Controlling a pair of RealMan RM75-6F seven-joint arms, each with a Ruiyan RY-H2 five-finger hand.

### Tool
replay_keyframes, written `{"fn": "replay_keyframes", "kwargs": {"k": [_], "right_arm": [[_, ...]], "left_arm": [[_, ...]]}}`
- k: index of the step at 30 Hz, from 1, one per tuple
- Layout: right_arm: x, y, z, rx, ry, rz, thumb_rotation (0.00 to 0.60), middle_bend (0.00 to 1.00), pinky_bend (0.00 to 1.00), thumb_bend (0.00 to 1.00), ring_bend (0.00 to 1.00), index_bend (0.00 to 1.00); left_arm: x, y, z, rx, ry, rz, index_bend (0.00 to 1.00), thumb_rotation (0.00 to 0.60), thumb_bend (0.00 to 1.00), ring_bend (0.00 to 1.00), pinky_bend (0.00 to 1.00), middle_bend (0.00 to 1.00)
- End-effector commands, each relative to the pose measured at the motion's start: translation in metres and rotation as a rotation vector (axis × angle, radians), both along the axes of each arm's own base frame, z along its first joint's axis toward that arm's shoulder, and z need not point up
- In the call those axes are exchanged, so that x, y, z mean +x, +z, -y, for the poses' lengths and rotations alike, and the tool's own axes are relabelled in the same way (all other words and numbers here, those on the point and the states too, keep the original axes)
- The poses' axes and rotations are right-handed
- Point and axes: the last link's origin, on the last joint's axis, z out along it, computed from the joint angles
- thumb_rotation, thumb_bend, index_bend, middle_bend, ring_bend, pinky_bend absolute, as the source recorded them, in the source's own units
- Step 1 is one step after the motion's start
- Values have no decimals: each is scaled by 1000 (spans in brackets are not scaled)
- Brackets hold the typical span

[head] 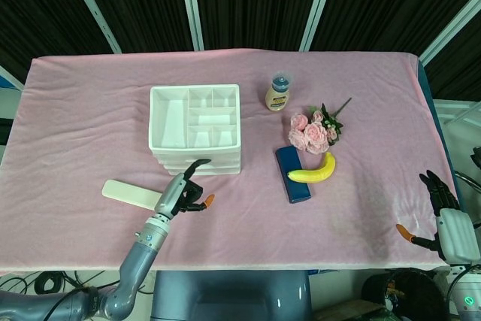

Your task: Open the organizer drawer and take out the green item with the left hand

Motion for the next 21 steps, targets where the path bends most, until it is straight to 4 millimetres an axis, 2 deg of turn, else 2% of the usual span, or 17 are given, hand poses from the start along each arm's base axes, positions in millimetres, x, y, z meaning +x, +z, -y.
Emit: {"fn": "replay_keyframes", "kwargs": {"k": [1, 21], "right_arm": [[0, 0, 0, 0, 0, 0, 600, 0, 120, 85, 0, 0], [0, 0, 0, 1, -1, 1, 600, 0, 121, 85, 0, 0]], "left_arm": [[2, -1, -1, -3, -4, 0, 123, 600, 350, 909, 891, 964], [6, -2, 3, -26, -28, -12, 174, 600, 350, 913, 891, 972]]}}
